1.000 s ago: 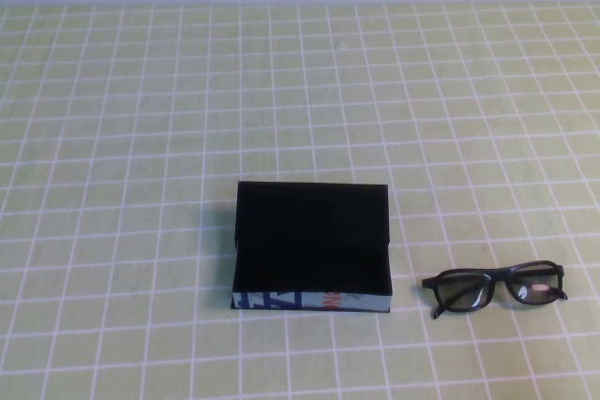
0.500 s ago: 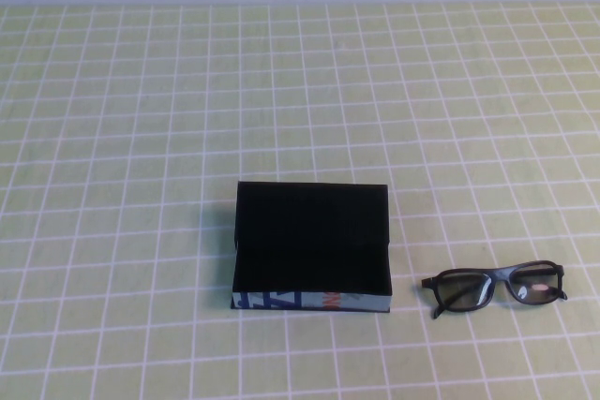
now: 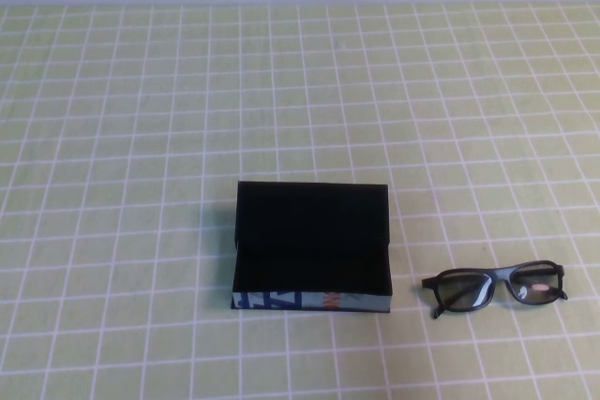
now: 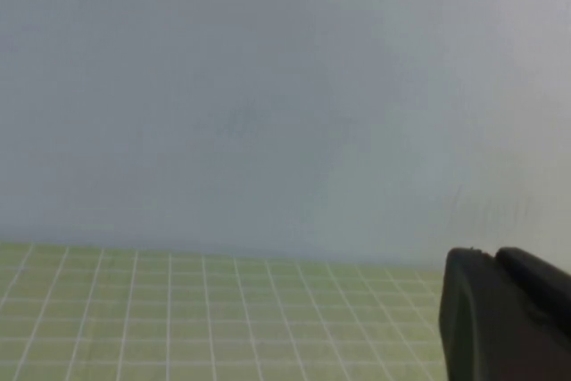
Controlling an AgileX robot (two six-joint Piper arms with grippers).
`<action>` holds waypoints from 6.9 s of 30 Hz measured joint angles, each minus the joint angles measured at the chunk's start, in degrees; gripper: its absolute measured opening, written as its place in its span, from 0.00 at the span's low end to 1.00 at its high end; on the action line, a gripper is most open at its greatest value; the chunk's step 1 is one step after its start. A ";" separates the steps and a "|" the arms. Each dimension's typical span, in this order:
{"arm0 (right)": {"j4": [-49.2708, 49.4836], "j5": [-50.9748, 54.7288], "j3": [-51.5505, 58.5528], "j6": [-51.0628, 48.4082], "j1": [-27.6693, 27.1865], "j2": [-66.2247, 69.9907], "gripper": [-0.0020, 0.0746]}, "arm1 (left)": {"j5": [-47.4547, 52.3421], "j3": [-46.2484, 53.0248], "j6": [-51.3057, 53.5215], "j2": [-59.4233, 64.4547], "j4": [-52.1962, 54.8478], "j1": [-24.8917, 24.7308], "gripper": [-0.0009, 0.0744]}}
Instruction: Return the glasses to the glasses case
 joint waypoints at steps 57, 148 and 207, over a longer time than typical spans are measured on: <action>-10.71 21.22 -17.86 -63.36 22.78 60.59 0.26 | 24.91 -8.48 41.79 31.75 -36.56 0.00 0.01; -0.53 33.63 -48.43 -59.24 39.78 73.64 0.12 | 22.77 -8.48 42.18 31.75 -36.65 0.00 0.01; 20.14 30.10 -54.28 -37.93 19.65 75.67 0.01 | -11.05 -8.95 80.33 76.18 -66.51 -31.35 0.01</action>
